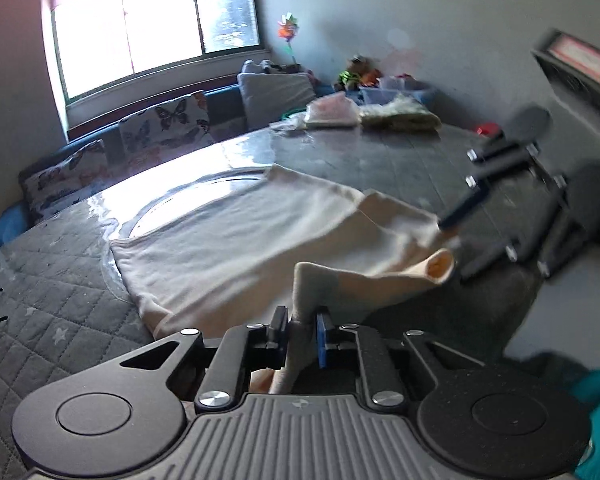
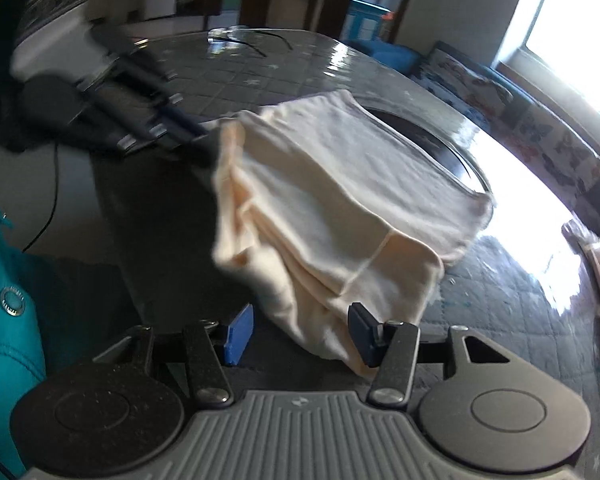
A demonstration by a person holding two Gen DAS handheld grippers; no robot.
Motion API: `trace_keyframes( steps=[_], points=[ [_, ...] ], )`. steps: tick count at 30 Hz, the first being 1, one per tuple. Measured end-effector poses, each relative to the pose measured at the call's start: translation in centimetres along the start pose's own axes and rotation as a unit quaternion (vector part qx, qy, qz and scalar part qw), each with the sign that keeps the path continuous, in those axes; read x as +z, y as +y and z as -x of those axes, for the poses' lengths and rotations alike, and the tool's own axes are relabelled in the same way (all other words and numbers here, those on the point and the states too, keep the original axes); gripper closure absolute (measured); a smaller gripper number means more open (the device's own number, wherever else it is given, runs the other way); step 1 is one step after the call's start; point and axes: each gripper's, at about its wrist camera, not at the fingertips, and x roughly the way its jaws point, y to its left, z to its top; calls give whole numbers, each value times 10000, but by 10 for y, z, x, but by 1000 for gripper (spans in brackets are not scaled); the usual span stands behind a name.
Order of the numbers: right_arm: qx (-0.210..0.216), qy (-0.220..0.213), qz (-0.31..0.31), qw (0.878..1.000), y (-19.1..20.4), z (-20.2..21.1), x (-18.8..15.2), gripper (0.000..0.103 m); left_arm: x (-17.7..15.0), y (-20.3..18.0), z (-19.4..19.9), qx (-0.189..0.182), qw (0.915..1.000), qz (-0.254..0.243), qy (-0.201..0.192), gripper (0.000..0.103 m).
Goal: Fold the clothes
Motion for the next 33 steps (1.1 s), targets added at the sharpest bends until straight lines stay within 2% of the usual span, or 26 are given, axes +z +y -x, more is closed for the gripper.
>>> trace_keyframes(
  steps=[5, 8, 11, 14, 16, 18, 25, 26, 28, 33],
  points=[
    [7, -233, 162, 9996, 8, -7, 1, 50, 11, 8, -8, -72, 9999, 133, -9, 87],
    [56, -334, 53, 9994, 5, -14, 3, 51, 5, 7, -7, -88, 9999, 96, 41, 83],
    [148, -387, -80, 9991, 0, -22, 6, 58, -1, 4, -7, -63, 9999, 44, 99, 80],
    [196, -430, -204, 9987, -5, -26, 9, 74, -9, 1, -1, -10, 9999, -76, 92, 71],
    [240, -447, -279, 9983, -7, -26, 11, 80, -12, -1, 2, 34, 9998, -181, 81, 64],
    [266, -460, -361, 9979, -10, -25, 12, 86, -16, -2, 3, 13, 9997, -238, 97, 63],
    [233, -518, -592, 9966, -12, -22, 13, 93, -29, -10, -2, 150, 9974, -659, 237, 63],
    [220, -523, -599, 9966, -12, -22, 13, 94, -30, -11, -3, 190, 9968, -730, 253, 63],
    [182, -573, -582, 9965, -9, -19, 14, 95, -32, -11, -6, 295, 9963, -750, 294, 81],
    [133, -741, -518, 9958, -2, -7, 16, 96, -29, -5, 5, 209, 9982, -528, 176, 93]
  ],
)
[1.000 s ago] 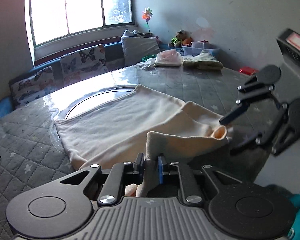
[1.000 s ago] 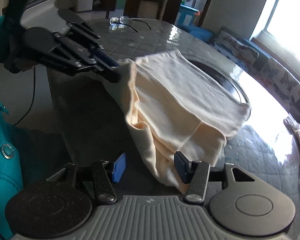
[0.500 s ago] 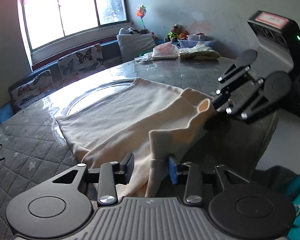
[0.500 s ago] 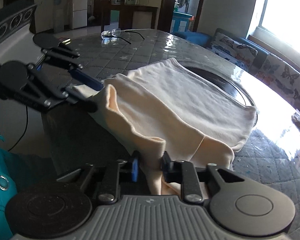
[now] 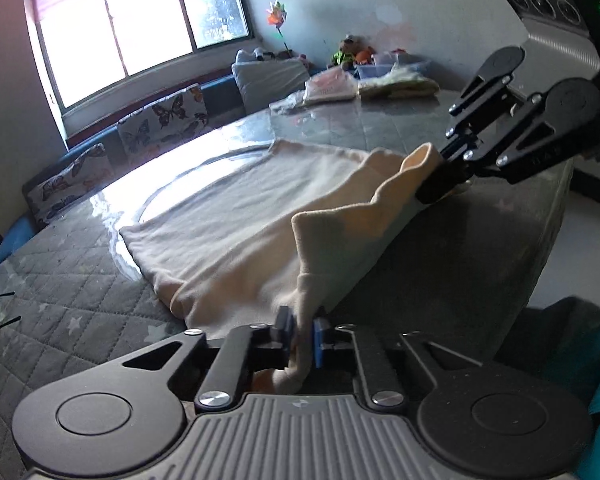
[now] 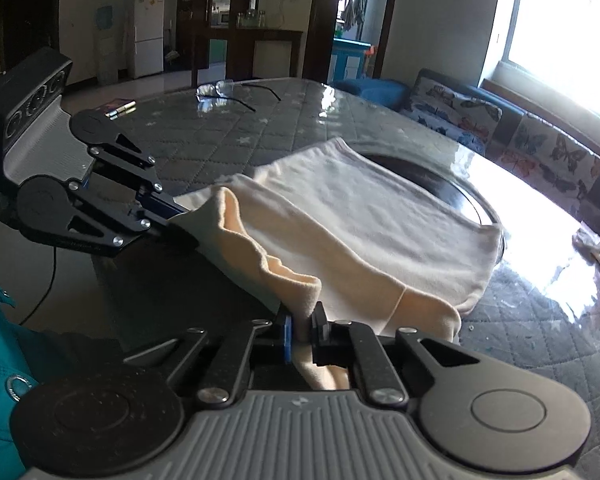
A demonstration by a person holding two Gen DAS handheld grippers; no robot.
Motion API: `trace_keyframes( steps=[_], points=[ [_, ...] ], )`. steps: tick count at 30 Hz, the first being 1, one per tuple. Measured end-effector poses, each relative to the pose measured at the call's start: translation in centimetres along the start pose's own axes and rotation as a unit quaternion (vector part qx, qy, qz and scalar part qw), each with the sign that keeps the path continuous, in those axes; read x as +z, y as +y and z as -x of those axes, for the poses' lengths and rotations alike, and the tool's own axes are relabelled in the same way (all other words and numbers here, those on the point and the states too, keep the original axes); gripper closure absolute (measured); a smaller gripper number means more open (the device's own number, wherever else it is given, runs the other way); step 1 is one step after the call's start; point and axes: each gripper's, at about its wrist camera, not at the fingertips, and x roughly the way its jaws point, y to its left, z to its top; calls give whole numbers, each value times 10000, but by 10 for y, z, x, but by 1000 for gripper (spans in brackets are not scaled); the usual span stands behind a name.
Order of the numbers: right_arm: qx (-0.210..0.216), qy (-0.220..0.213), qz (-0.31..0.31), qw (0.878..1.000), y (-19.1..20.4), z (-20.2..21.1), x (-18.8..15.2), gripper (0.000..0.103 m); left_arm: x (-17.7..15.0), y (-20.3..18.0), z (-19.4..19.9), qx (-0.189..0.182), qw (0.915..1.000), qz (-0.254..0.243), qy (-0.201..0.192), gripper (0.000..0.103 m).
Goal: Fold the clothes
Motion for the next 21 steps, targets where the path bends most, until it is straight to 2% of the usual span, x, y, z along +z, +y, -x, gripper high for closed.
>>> trace_keyframes(
  steps=[8, 17, 21],
  points=[
    [-22, -237, 226, 9995, 21, 28, 3, 96, -1, 1, 32, 39, 9997, 157, -198, 97],
    [170, -414, 544, 9975, 52, 78, 11, 96, -3, -7, 97, -32, 9983, 299, -503, 97],
    [143, -468, 562, 9972, 51, 86, 20, 96, 10, -2, 96, 36, 9976, 276, -628, 97]
  ],
)
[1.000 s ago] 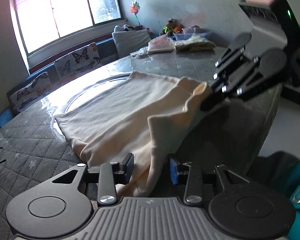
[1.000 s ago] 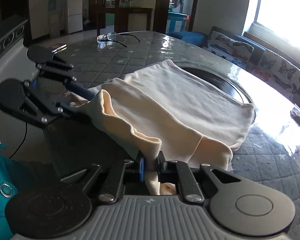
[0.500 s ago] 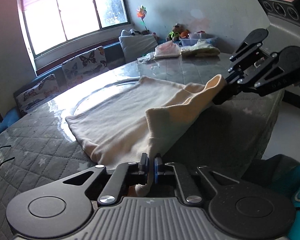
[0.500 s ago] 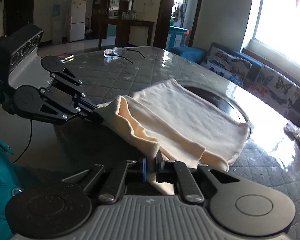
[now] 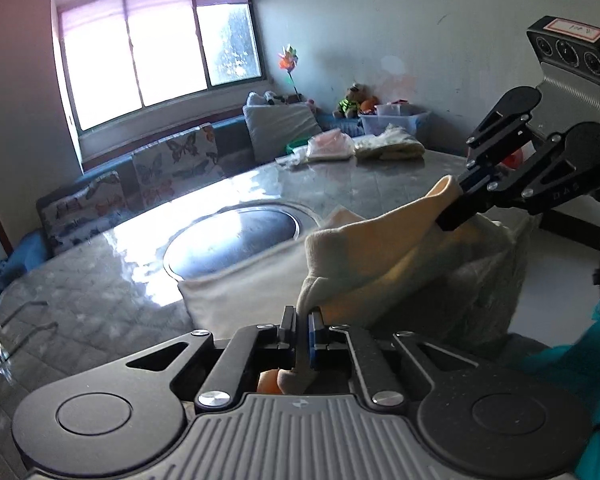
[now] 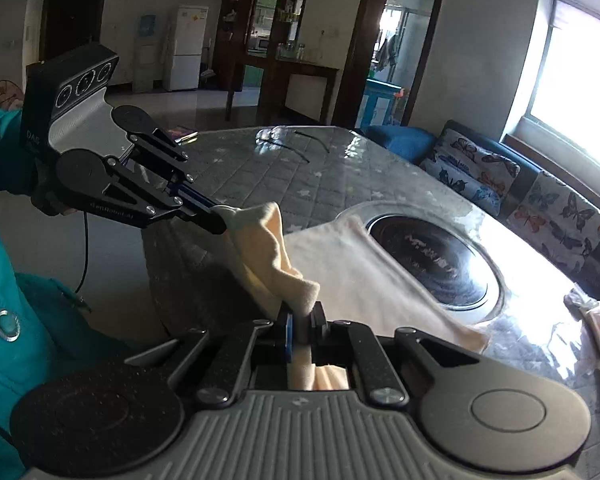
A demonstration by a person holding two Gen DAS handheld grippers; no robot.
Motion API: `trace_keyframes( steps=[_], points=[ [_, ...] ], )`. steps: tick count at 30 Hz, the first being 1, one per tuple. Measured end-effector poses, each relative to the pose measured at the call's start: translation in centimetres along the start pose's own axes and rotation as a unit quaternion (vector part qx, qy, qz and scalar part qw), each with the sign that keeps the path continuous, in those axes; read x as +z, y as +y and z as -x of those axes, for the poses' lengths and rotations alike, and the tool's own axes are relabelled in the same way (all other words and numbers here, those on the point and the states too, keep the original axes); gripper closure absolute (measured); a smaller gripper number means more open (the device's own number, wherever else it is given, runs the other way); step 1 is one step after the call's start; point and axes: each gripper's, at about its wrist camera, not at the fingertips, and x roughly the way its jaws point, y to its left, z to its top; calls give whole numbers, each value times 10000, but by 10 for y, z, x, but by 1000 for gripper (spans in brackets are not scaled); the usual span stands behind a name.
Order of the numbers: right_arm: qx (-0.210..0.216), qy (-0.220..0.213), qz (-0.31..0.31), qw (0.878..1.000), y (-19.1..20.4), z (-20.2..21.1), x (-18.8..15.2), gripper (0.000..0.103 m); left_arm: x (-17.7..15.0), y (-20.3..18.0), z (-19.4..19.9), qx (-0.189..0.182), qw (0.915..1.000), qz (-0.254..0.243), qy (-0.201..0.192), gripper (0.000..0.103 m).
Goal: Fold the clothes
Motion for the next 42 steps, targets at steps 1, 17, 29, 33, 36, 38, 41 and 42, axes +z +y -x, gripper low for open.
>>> trace_keyframes(
  steps=[1, 17, 29, 33, 36, 38, 41, 42],
  points=[
    [-30, -4, -36, 10000, -5, -2, 3, 96, 4, 4, -5, 24, 10000, 30, -15, 97],
    [-394, 319, -636, 9967, -137, -98, 40, 96, 57, 84, -156, 470, 9978, 221, 410, 96],
    [-875, 916, -1562, 9796, -180, -196, -3, 76, 33, 99, -231, 917, 9882, 448, 1145, 75],
    [-1068, 743, -1916, 9728, -191, -178, -6, 76, 33, 106, -226, 1003, 9869, 561, 1132, 73],
    [-1095, 580, -2075, 9704, -195, -159, -8, 76, 38, 104, -218, 1132, 9863, 638, 1011, 73],
    [-983, 500, -2138, 9706, -193, -151, -9, 76, 42, 103, -212, 1183, 9864, 693, 906, 73],
    [-701, 497, -2175, 9723, -184, -150, -10, 76, 50, 102, -206, 1043, 9879, 847, 775, 73],
    [-633, 514, -2176, 9726, -182, -152, -11, 76, 53, 100, -205, 902, 9891, 890, 745, 73]
  ],
)
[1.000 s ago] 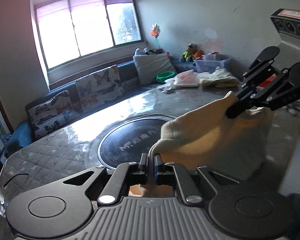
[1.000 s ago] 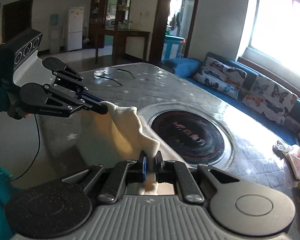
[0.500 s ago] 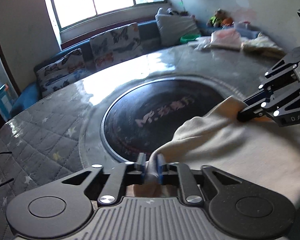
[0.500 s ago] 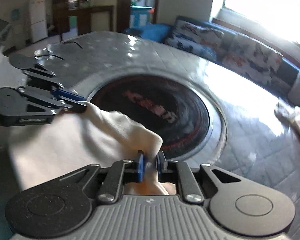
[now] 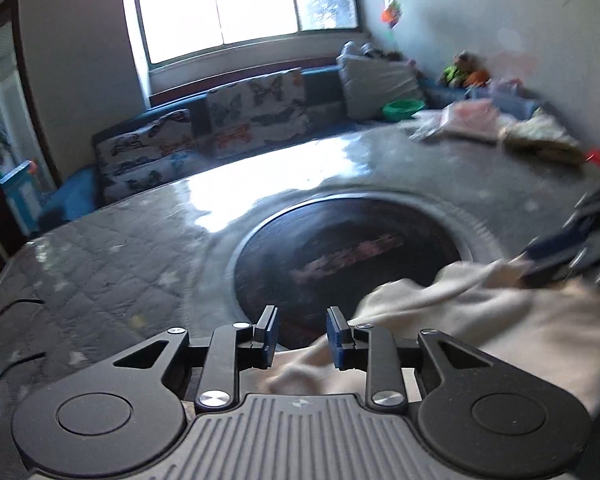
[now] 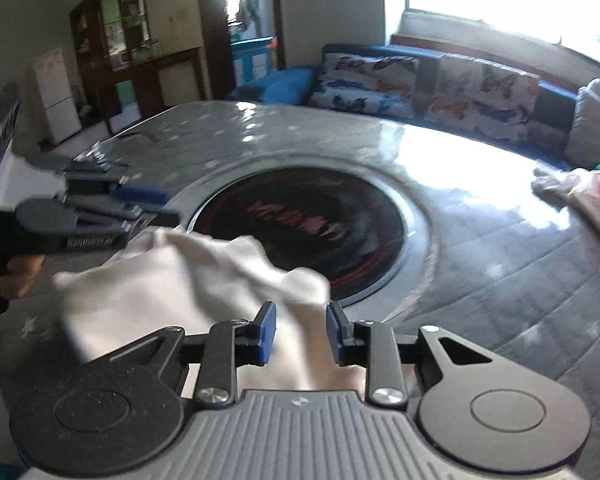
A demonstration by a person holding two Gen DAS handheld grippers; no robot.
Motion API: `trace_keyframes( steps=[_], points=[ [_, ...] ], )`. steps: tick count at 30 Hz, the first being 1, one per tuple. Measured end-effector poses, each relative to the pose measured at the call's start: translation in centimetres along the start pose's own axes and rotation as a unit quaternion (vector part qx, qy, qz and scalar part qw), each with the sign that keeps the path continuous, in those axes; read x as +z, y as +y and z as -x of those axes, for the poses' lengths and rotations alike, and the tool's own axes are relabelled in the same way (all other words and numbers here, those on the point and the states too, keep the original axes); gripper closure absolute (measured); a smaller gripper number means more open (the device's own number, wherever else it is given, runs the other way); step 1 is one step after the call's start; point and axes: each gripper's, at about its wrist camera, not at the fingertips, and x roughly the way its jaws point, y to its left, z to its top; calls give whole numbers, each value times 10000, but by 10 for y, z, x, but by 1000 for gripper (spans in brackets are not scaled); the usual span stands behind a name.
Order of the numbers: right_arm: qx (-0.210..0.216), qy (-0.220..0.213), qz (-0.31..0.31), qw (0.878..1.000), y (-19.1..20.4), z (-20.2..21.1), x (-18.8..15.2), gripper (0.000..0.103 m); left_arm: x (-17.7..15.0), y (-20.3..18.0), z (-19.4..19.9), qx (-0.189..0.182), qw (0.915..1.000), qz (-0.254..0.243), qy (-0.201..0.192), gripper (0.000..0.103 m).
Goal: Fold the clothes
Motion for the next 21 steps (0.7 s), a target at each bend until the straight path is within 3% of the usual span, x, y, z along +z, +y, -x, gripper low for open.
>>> trace_keyframes(
  steps=[6, 12, 17, 21],
  points=[
    [18, 174, -102, 9998, 9, -20, -5, 76, -2, -22, -8, -330, 9992, -125, 188, 73],
    [-150, 175, -401, 9989, 2, -30, -2, 77, -3, -24, -23, -294, 9988, -58, 396, 74],
    [-231, 146, -354, 9990, 5, -37, -1, 77, 3, -40, -16, -550, 9982, -135, 217, 70],
    [-168, 41, -466, 9988, 0, -29, 0, 77, 2, -46, -27, -520, 9979, -159, 351, 67]
  ],
)
